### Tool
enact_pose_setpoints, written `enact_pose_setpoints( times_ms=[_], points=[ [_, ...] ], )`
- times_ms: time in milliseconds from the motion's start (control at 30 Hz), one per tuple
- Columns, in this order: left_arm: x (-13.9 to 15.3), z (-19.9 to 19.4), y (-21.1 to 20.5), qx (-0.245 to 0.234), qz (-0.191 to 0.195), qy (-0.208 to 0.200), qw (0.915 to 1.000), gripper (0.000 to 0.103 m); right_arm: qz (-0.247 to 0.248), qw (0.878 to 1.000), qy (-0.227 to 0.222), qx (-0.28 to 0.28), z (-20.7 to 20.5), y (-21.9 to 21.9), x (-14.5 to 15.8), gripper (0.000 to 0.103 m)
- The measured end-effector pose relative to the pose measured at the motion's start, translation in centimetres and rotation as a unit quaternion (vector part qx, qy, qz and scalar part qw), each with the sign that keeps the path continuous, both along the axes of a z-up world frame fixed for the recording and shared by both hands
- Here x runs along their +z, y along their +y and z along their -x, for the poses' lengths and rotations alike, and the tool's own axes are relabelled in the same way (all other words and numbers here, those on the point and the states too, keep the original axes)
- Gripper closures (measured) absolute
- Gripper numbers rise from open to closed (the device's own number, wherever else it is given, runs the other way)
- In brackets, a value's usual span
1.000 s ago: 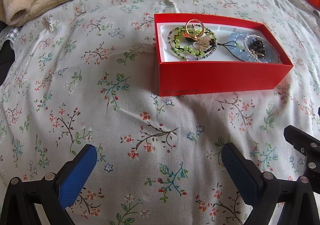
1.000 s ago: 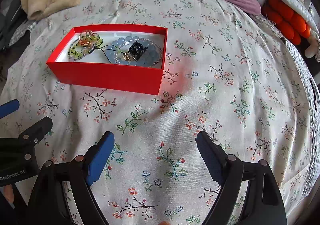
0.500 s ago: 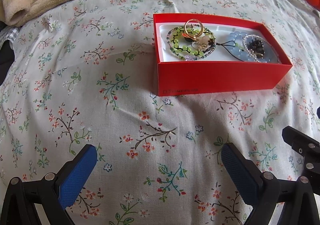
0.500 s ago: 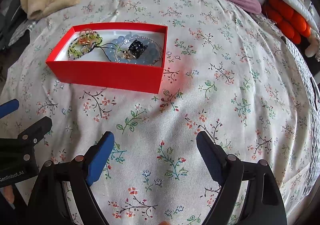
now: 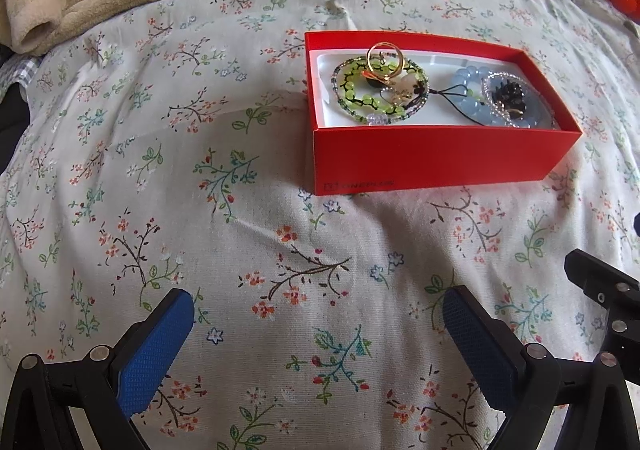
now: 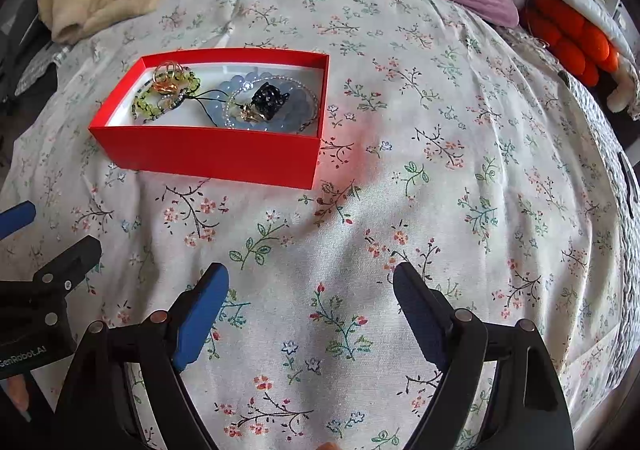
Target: Organize jewelry
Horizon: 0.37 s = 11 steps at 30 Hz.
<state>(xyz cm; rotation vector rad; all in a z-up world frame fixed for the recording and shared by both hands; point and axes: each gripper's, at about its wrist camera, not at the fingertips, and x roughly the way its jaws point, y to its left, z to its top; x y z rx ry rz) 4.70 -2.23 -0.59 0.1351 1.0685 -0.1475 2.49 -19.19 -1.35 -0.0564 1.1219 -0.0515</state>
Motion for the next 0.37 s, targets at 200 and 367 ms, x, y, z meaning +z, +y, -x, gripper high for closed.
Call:
enact_pose_setpoints(
  times_ms=[200, 367],
  points=[
    [0.16, 0.2, -0.12, -0.004, -0.001, -0.004, 1.0, 0.001, -0.002, 1.0, -0.006, -0.006, -0.03, -0.29, 0.33, 0.016],
    [0.5, 0.84, 0.2, -0.002, 0.007, -0.021, 0.9998, 0.001, -0.019, 1.0, -0.011, -0.012, 0.44, -0.87, -0.05, 0.016]
  ],
)
